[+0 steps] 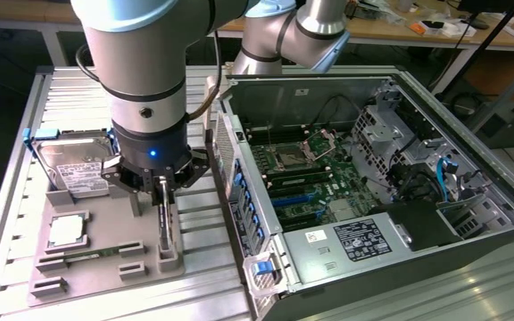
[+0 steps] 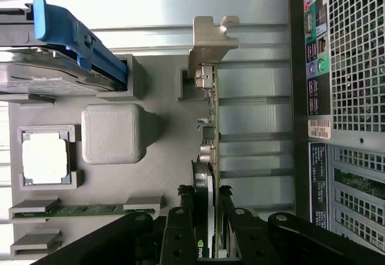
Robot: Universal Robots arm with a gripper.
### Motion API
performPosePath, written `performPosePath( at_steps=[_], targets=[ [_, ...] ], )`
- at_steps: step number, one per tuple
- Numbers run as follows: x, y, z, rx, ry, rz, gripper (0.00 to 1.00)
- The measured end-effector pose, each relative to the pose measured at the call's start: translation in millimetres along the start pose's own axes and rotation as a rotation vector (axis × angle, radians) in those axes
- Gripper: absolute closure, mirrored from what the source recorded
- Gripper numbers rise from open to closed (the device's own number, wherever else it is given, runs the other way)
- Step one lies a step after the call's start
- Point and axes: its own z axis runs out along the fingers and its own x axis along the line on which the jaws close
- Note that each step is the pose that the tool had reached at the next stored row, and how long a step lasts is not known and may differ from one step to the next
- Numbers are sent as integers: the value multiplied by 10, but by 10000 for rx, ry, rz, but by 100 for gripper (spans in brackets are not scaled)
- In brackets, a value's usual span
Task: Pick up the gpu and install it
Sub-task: 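Pick up the gpu and move the gpu toward the slot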
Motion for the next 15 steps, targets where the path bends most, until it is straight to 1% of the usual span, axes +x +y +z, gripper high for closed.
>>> performPosePath(
  at_steps=[2,6,11,15],
  targets=[
    [-1,2,-39,1,1,0,73],
    [-2,4,-87,0,0,0,73],
    [-3,7,-130,0,0,0,73],
    [-4,7,-145,0,0,0,73]
  ],
)
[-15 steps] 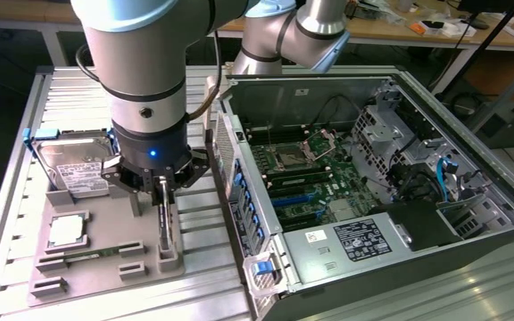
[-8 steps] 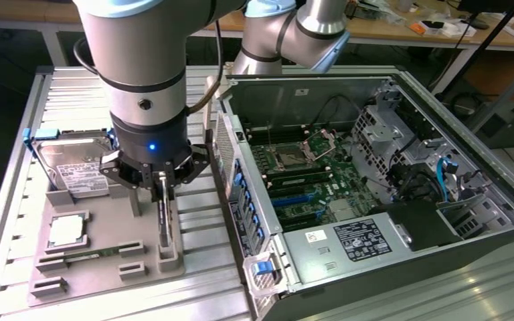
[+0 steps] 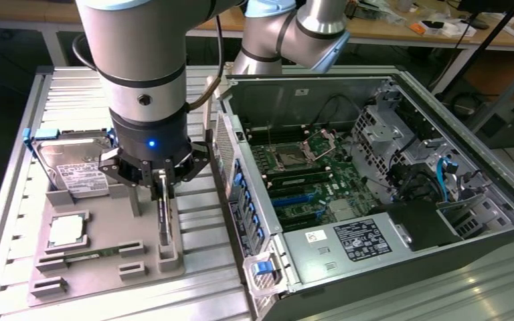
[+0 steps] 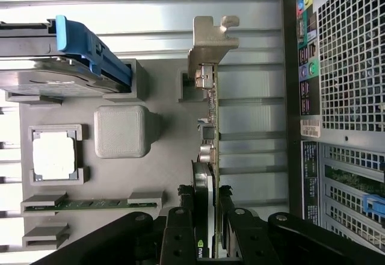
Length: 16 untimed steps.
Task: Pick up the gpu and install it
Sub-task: 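Pick up the gpu and move the gpu toward the slot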
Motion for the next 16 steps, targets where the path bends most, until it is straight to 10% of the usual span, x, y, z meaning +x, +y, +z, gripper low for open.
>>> performPosePath(
  at_steps=[16],
  targets=[
    [-2,3,-57,1,4,0,73]
  ],
)
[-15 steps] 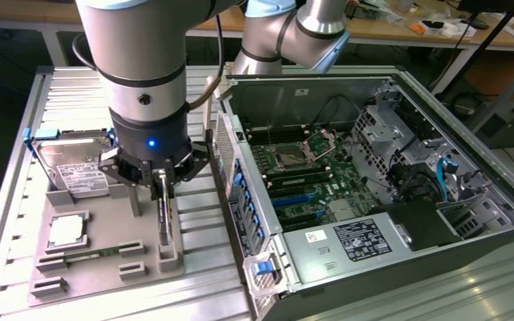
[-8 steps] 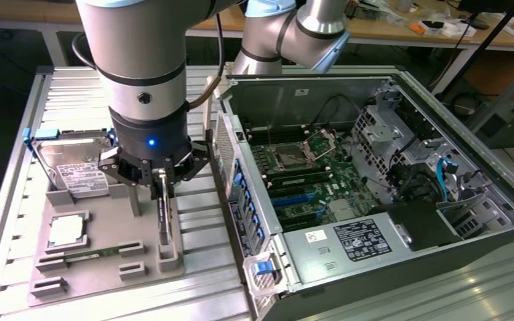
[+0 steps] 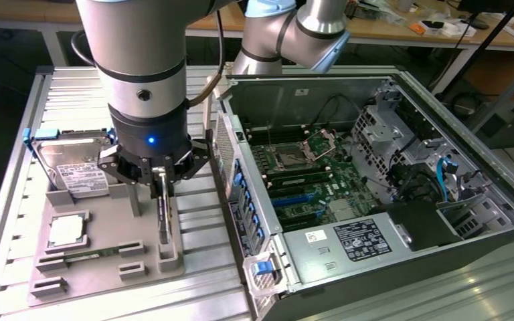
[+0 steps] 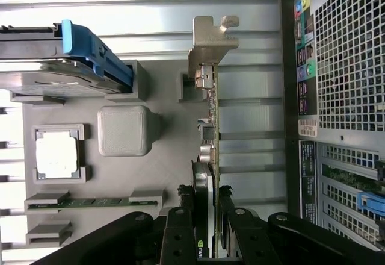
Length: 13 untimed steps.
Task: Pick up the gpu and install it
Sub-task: 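Pick up the gpu and move the gpu toward the slot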
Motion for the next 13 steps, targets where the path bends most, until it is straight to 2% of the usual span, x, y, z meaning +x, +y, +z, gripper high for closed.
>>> performPosePath(
  at_steps=[13],
  targets=[
    [-4,7,-140,0,7,0,73]
  ],
)
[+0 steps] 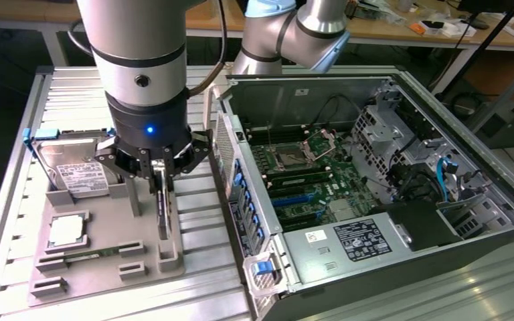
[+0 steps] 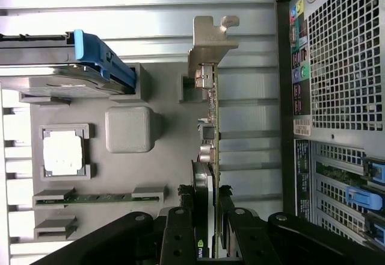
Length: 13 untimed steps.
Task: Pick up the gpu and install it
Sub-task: 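Pick up the gpu and move the gpu toward the slot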
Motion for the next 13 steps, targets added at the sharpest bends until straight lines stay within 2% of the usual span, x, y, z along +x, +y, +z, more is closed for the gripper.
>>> performPosePath(
  at_steps=[13],
  targets=[
    [-4,8,-155,0,2,0,73]
  ],
)
